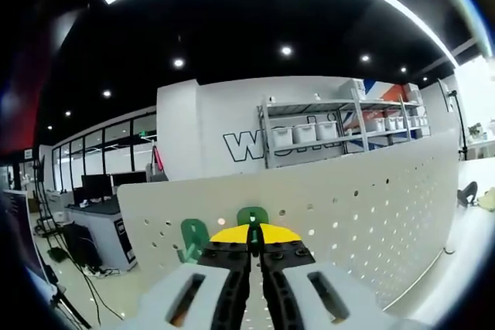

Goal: Insert the hook assembly into the mounting plate slot until the hook locks in place.

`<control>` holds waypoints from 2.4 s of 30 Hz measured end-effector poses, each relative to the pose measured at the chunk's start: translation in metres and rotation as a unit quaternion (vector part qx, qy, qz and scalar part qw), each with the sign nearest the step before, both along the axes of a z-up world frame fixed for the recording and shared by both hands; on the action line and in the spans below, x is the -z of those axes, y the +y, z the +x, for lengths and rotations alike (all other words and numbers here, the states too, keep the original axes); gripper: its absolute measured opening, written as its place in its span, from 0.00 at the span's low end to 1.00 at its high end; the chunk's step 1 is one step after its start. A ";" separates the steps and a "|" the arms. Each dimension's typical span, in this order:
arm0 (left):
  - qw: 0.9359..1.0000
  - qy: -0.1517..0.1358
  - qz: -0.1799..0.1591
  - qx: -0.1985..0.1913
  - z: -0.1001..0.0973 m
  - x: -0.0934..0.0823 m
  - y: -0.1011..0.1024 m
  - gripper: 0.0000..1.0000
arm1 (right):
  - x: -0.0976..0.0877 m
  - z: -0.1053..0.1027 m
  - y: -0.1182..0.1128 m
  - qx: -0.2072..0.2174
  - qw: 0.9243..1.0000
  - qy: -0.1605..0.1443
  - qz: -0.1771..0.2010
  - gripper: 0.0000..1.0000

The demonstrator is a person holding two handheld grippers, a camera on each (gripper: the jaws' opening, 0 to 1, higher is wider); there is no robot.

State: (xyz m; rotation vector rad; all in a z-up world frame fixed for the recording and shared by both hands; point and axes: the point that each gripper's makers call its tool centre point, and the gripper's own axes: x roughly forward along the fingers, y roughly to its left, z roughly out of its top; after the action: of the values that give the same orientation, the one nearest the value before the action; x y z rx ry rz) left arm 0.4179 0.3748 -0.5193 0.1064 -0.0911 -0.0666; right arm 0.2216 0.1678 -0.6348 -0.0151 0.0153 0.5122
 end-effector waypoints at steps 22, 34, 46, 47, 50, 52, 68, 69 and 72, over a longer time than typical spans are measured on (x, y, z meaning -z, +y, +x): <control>0.999 -0.003 0.032 -0.002 0.004 0.003 -0.001 0.03 | 0.003 0.001 -0.002 0.002 1.000 0.004 0.000 0.53; 0.999 -0.003 0.043 -0.004 0.002 0.005 -0.002 0.03 | 0.002 0.001 -0.003 0.002 1.000 0.003 0.000 0.53; 1.000 -0.004 0.030 -0.005 0.001 0.003 0.001 0.09 | 0.002 0.000 -0.002 0.001 1.000 0.002 -0.001 0.53; 1.000 -0.004 0.029 -0.005 0.001 0.002 0.001 0.09 | 0.002 0.000 -0.002 0.001 1.000 0.002 -0.001 0.53; 1.000 -0.005 0.025 -0.005 0.000 0.001 0.001 0.11 | 0.001 -0.001 -0.002 0.001 1.000 0.002 0.000 0.53; 1.000 -0.005 0.022 -0.004 -0.001 0.001 0.001 0.13 | 0.001 -0.001 -0.002 0.000 1.000 0.001 0.000 0.53; 1.000 -0.005 0.007 -0.001 -0.015 0.003 0.001 0.19 | -0.004 -0.003 0.002 -0.005 1.000 -0.004 0.000 0.53; 1.000 -0.004 0.007 -0.001 -0.016 0.003 0.001 0.19 | -0.004 -0.004 0.003 -0.005 1.000 -0.005 0.000 0.53; 1.000 -0.003 0.007 0.001 -0.017 0.004 0.001 0.20 | -0.005 -0.004 0.004 -0.006 1.000 -0.006 0.000 0.53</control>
State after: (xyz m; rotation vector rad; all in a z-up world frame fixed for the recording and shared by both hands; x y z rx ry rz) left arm 0.4004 0.3761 -0.5234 0.1204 -0.0976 -0.0693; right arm 0.2174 0.1714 -0.6295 -0.0173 0.0036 0.5249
